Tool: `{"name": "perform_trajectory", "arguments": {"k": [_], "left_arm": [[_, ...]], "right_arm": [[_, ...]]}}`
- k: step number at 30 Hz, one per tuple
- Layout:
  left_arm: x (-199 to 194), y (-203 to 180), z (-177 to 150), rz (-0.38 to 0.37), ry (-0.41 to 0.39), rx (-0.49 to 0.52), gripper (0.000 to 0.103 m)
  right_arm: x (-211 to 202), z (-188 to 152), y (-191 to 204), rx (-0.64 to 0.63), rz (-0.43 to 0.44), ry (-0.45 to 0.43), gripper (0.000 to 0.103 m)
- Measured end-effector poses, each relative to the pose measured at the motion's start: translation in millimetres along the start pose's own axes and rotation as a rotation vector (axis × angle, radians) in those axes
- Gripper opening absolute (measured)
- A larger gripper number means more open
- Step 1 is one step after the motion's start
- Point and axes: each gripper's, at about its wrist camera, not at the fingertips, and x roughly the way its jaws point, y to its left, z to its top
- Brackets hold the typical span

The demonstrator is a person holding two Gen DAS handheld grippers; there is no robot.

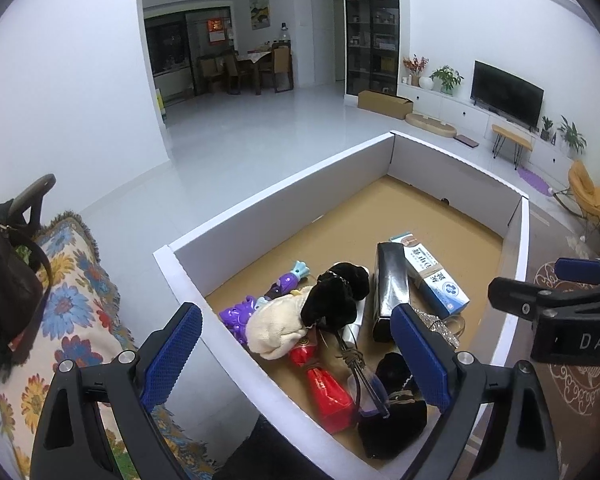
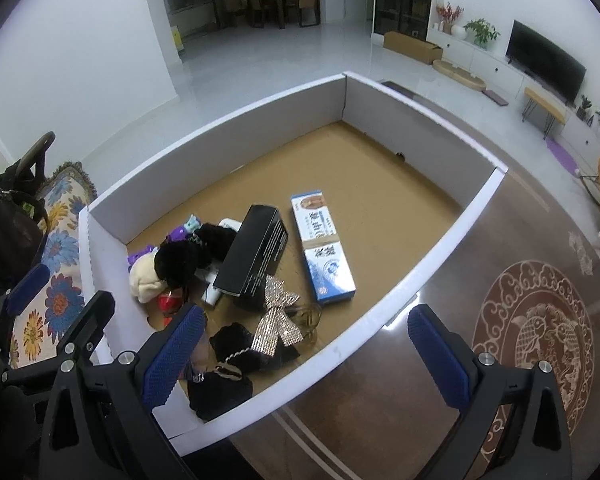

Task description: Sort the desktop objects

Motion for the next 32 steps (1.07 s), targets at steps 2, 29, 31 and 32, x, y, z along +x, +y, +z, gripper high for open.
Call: {"name": "perform_trajectory", "arguments": {"k": [2,29,31,32], "left_arm": [[0.9,0.7,-0.1,0.010,-0.002,0.001,0.096],[-3.4,3.5,6.2,-0.085,0.024,-0.032,0.096],[-3.8,2.3,6.7,-0.081,0.013,-0.038,0.096],[-3.8,0.9,7.3,-0.076,0.015,-0.036,0.096]], "right_arm": [[-2.1,0.6,-0.8,0.007,0.010,-0.015,0.102],[-5.5,-1.5,-1.7,0.001,0.028,-0.030,0.102],[-5.8,-0.4,-1.9,0.003,0.027,-0.034,0.102],[-5.9,0.3,-2.2,0.002,0.024,-0.035,0.102]]}}
